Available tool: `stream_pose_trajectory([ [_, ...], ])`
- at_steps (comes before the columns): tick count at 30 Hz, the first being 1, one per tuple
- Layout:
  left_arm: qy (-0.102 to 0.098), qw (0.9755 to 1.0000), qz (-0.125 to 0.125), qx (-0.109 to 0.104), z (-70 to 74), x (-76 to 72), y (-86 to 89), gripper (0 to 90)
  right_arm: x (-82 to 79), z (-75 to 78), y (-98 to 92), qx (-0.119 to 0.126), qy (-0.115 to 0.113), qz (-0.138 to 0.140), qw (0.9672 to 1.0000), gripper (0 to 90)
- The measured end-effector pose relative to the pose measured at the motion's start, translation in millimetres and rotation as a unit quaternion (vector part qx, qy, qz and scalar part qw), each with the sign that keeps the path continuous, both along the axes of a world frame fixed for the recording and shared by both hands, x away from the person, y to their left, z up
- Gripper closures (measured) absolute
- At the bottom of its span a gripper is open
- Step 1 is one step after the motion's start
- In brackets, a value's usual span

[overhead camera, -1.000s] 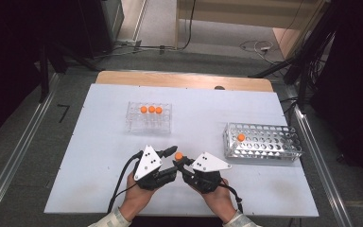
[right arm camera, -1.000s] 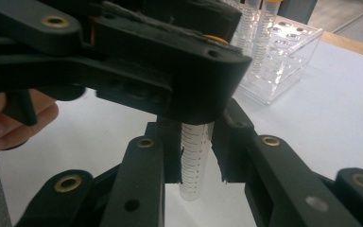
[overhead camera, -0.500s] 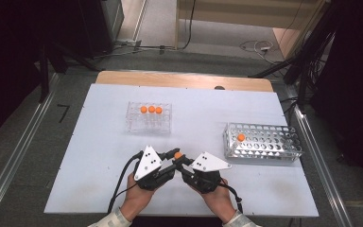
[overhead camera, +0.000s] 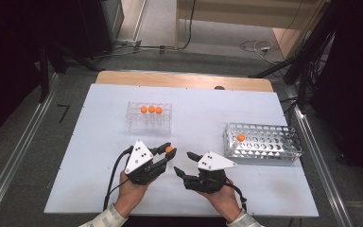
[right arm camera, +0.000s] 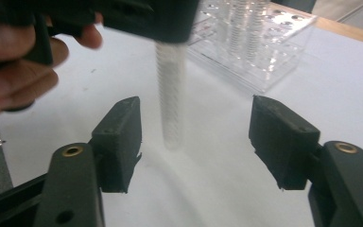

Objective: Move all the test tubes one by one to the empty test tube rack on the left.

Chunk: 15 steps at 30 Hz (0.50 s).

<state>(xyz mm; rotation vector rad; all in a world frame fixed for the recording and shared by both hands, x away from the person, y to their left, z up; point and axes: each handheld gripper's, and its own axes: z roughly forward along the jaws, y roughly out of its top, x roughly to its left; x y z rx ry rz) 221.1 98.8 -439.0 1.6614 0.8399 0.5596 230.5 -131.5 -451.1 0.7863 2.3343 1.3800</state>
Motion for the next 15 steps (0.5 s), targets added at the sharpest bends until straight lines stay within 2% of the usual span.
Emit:
stream_pose_trajectory([
  [3,0.000,0.9999,0.015,0.001,2.5,4.4,9.7,70.3,0.7,-0.7,-11.1,0.002,0.006,-0.013,0.9999,29.8],
  [6,-0.001,0.9995,0.032,0.001,6.0,9.0,19.4,70.3,-0.6,-1.8,-20.1,-0.006,0.009,-0.021,0.9997,28.0],
  [15,-0.006,0.9959,0.090,-0.005,23.5,25.0,55.5,70.3,-8.1,-2.5,-61.6,-0.010,0.012,-0.059,0.9981,27.4],
])
